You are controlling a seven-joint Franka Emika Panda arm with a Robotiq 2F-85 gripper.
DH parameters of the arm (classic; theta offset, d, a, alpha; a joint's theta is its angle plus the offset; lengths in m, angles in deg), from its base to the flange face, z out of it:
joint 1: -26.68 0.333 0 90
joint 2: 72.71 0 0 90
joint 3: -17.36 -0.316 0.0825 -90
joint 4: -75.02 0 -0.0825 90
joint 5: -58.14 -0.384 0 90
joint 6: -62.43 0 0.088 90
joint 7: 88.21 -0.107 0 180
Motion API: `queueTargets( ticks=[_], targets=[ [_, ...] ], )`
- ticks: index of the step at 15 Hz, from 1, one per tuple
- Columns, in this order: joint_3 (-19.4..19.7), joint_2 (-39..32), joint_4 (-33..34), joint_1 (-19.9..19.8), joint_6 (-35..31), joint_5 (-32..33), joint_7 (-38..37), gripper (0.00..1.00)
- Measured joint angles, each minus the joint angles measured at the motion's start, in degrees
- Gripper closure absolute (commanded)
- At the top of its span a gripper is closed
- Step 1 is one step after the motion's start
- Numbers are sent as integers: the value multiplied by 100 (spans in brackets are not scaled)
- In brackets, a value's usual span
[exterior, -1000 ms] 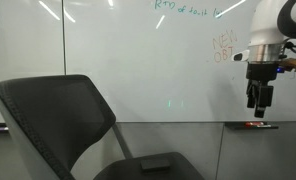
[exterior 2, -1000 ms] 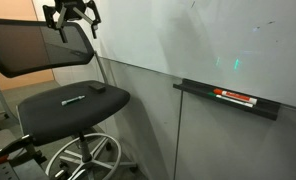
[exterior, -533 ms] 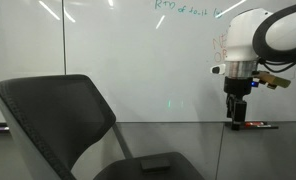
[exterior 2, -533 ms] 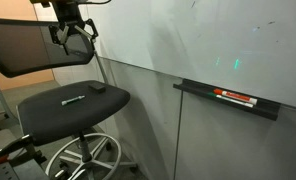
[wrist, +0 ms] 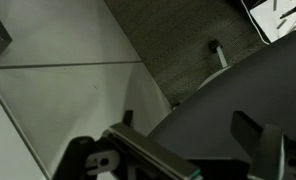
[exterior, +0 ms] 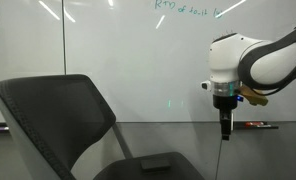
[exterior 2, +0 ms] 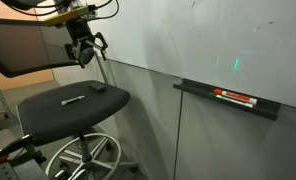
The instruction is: Use the marker on the seat to write on the whiteboard.
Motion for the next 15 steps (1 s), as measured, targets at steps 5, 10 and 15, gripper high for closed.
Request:
queueTargets(
  ticks=[5,10,15],
  targets=[
    [-128,-555,187,53,-29,-46,353,0],
    [-299,-891,344,108,-132,-487,1420,0],
    [-386,-1147,501,112,-132,-702,2049,0]
  ],
)
